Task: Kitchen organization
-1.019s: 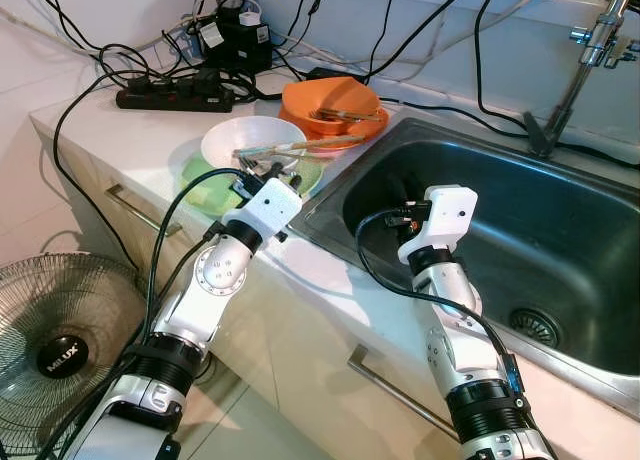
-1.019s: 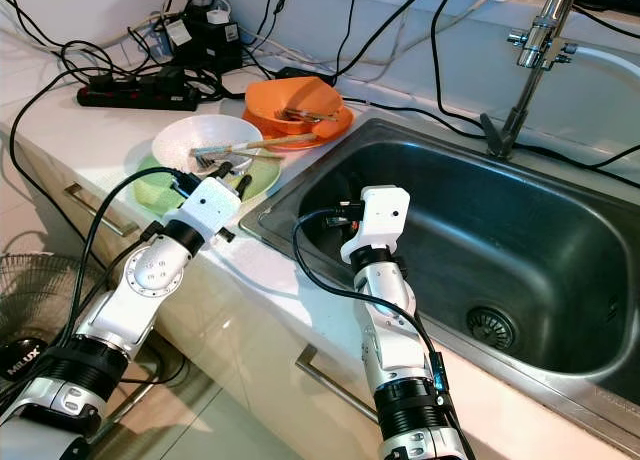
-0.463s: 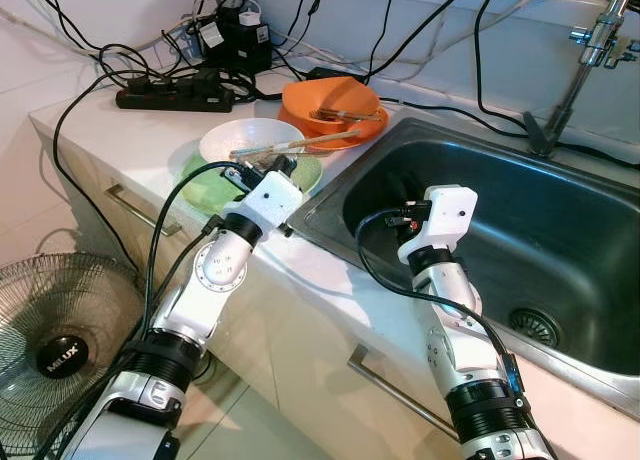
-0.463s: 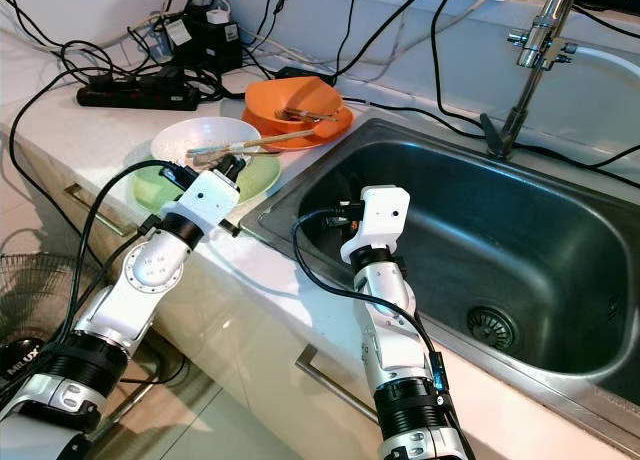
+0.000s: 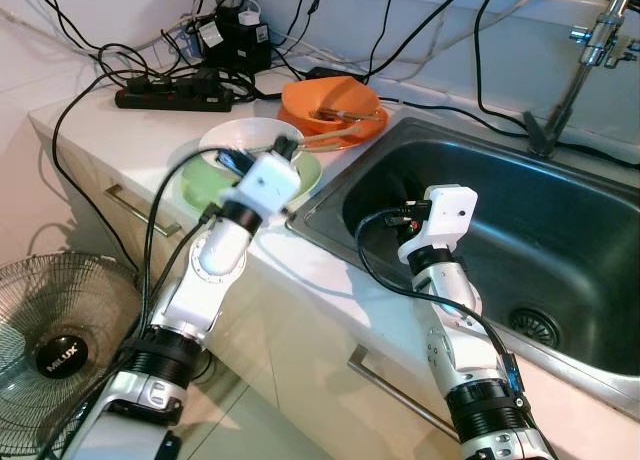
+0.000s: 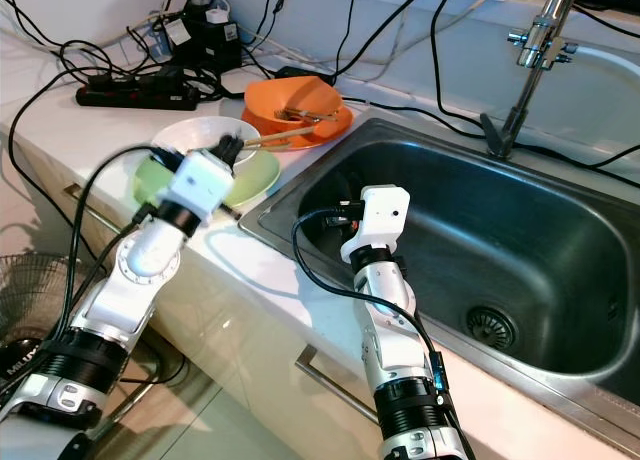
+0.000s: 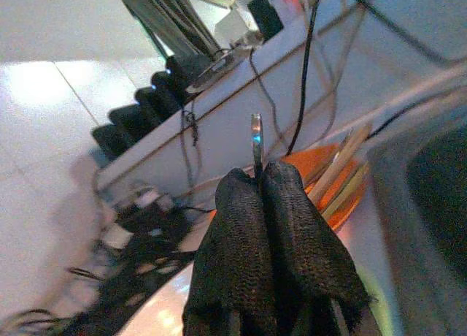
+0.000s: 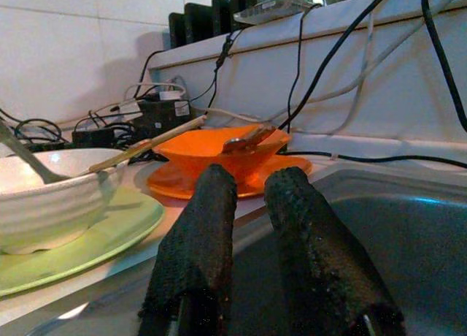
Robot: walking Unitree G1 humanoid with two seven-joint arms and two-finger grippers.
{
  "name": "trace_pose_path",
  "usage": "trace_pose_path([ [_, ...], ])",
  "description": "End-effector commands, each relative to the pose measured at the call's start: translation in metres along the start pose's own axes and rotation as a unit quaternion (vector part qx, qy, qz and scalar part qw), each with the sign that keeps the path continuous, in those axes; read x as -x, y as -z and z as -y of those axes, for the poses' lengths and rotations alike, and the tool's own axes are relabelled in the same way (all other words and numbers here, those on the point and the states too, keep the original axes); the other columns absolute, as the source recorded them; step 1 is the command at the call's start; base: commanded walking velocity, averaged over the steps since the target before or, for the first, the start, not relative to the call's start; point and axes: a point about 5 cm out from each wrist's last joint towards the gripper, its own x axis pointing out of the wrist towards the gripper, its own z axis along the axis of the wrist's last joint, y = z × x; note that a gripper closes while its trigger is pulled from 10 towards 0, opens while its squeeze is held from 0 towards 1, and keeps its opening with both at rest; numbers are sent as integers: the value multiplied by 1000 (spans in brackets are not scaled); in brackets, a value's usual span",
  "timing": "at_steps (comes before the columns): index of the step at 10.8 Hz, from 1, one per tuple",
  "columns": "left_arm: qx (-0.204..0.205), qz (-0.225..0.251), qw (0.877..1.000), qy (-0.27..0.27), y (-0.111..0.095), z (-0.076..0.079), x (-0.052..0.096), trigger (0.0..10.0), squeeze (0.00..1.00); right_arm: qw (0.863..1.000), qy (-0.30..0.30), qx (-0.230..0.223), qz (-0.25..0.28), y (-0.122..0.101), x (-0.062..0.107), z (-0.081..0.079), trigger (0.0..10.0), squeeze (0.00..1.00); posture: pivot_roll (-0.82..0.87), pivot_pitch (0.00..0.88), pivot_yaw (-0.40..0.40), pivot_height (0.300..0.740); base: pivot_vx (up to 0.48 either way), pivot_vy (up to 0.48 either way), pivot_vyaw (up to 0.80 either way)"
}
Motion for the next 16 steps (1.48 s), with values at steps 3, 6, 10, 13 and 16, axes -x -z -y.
trace_pose_path([
  [3,95,20,995,9,-17,-15,-2,10000,0,1000,2,-1,-2,2,-1,0,10000,0,173,0,13,740,0,0,0],
  [6,187,73,979,31,-47,-30,-5,10000,0,1000,-1,-2,-4,2,-1,0,10000,0,181,0,8,740,0,0,0],
  [10,301,138,942,55,-84,-26,-10,10000,0,1000,-4,-4,-3,2,-2,0,10000,16,178,0,7,740,0,0,0],
  [13,306,118,942,73,-80,-13,-11,10000,0,1000,-23,-2,7,-3,-4,7,10000,1000,169,0,12,740,0,0,0],
  [16,310,94,942,83,-72,0,-9,10000,0,998,-56,31,20,-17,-7,32,10000,1000,167,0,13,740,0,0,0],
])
